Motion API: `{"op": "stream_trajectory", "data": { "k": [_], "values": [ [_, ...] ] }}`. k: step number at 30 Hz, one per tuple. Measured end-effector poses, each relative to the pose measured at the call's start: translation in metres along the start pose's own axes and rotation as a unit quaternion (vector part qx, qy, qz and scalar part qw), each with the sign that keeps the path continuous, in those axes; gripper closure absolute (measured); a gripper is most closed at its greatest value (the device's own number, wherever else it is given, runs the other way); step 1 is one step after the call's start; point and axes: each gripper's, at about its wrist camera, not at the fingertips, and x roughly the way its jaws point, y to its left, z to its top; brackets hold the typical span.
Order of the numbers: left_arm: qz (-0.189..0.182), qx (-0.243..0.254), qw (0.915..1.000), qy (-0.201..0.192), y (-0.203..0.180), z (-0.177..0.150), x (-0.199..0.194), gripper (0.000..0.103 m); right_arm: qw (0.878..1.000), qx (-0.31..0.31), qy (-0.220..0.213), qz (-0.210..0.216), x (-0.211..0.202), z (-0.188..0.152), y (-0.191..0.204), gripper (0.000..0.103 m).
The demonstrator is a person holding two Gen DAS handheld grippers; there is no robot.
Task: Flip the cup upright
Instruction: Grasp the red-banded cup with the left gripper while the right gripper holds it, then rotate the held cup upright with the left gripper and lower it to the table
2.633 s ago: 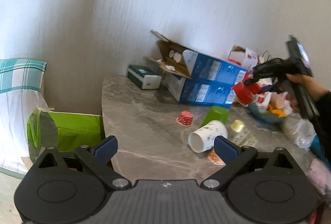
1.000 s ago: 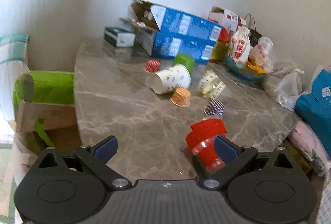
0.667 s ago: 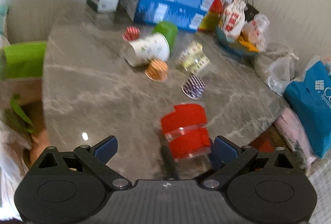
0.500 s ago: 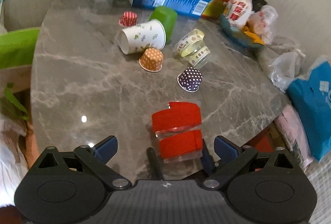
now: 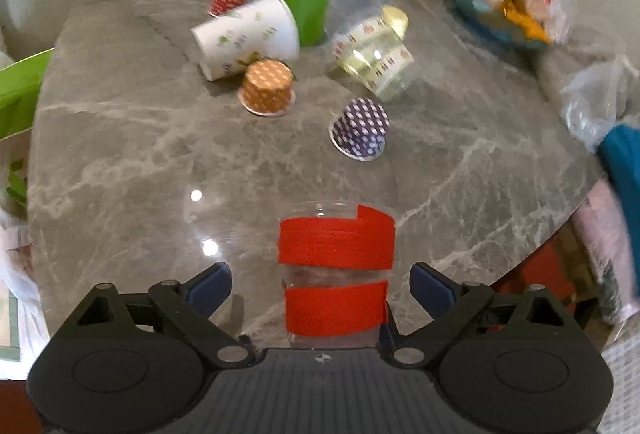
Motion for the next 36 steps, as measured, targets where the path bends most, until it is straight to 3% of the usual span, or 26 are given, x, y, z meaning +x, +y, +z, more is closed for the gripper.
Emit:
{"op": "stream_trajectory", "data": {
  "k": [8,14,20,24,29,31,33,36],
  "values": [
    [0.034,0.045,0.9980,0.028,-0.022,0.011,0.020,0.014,1.000,0.009,0.004,-0.003,-0.002,0.001,-0.007,0.021],
    [0.037,0.048,0.9973,0.040,-0.027,0.011,0.031,0.028,1.000,0.012,0.006,-0.004,-0.001,0.002,-0.009,0.021],
    [0.053,0.061,0.9962,0.032,-0.026,0.015,0.028,0.035,1.000,0.008,0.010,-0.005,0.000,0.002,-0.008,0.021],
    [0.041,0.065,0.9968,0.021,-0.020,0.019,0.022,0.037,1.000,0.000,0.011,-0.004,0.001,0.003,-0.005,0.021],
    [0.015,0.087,0.9952,-0.041,-0.010,0.025,0.003,0.037,1.000,0.002,0.016,-0.008,0.000,0.010,-0.009,0.021],
    [-0.016,0.091,0.9923,-0.082,-0.001,0.025,-0.008,0.037,1.000,0.009,0.019,-0.008,-0.004,0.016,-0.014,0.019],
    [-0.047,0.102,0.9858,-0.125,0.009,0.022,-0.017,0.037,1.000,0.013,0.016,-0.005,-0.009,0.024,-0.021,0.001],
    [-0.061,0.113,0.9697,-0.208,0.020,0.006,-0.027,0.037,1.000,0.015,0.009,-0.009,-0.019,0.037,-0.033,0.001]
  ]
}}
